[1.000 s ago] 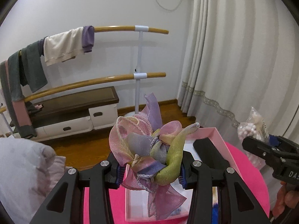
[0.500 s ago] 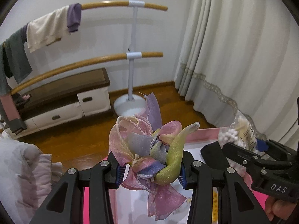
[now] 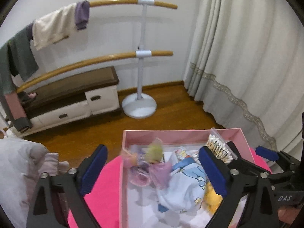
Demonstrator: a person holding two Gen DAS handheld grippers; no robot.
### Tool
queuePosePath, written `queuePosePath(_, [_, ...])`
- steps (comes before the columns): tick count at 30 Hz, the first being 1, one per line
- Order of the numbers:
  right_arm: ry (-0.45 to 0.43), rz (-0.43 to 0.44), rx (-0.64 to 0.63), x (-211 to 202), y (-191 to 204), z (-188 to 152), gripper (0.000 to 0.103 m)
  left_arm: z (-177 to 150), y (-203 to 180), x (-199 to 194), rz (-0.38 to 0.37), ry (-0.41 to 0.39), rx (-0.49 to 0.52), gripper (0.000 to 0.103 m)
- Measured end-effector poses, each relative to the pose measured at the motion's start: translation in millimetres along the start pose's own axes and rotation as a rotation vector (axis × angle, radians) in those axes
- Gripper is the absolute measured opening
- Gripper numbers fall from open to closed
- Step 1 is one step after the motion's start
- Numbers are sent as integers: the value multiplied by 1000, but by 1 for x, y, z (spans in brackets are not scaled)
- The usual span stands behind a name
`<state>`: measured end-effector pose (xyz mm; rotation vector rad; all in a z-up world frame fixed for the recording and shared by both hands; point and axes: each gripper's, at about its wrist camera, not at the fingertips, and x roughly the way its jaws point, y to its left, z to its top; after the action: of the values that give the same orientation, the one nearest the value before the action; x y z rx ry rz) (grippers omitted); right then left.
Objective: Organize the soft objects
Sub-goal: 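Withdraw both grippers from the box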
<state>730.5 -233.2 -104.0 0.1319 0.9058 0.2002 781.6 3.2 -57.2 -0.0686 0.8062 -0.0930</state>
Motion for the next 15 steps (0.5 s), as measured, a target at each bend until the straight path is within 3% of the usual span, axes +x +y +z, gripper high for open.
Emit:
queuePosePath(3, [-25,-15,0,-17,1,-7,103,4,2,-18,27,-51,-1,103])
queuePosePath(8, [-88,-21,8,-54,12,-24,103,3,1,-55,70,-141,9,103])
queuePosePath(15, [-177,-21,-35,-110,42,-57,103,-27,7,-121,50,-226,-15,103])
